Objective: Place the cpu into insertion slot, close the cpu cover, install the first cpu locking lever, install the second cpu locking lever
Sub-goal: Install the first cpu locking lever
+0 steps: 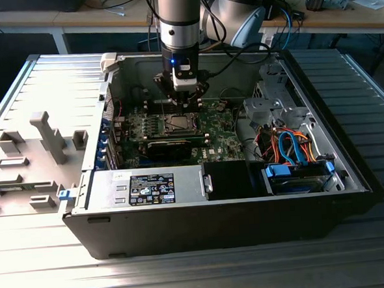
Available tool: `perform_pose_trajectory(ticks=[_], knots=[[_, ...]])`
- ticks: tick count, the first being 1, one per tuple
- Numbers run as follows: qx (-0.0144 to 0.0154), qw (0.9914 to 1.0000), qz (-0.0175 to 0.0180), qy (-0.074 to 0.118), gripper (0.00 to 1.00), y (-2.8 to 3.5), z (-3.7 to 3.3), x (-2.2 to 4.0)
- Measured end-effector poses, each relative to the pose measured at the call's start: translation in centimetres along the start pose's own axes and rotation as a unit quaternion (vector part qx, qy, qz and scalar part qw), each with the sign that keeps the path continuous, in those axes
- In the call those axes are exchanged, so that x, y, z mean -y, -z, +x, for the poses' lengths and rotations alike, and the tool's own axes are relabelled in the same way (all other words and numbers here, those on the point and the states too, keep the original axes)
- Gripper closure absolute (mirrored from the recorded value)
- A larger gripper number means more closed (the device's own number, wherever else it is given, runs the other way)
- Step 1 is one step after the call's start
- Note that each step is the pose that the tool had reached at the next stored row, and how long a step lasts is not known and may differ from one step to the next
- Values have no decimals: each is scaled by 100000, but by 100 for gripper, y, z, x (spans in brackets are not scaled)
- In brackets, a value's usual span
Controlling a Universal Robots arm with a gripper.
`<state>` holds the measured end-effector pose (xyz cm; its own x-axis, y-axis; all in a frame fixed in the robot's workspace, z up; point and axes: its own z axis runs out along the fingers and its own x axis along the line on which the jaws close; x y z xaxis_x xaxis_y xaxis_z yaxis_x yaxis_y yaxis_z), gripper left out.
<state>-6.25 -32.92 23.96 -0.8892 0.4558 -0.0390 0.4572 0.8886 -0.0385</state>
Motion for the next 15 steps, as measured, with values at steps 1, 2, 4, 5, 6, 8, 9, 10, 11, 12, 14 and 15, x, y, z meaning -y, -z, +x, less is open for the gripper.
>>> perform_pose_trajectory(ticks=[1,2,4,5,6,8,9,10,11,12,14,15], knots=[[0,100000,2,16,89,0,0,0],[0,100000,1,34,89,0,0,0],[3,100000,1,78,89,0,0,0],[5,100000,-2,93,89,0,0,0],[3,100000,-4,115,89,0,0,0],[5,100000,-5,162,89,0,0,0],[7,100000,-7,184,89,0,0,0],[7,100000,-7,207,89,0,0,0],[10,100000,-7,233,89,0,0,0],[9,100000,-9,251,89,0,0,0],[12,100000,-13,307,89,0,0,0],[17,99999,-17,448,89,0,0,0]])
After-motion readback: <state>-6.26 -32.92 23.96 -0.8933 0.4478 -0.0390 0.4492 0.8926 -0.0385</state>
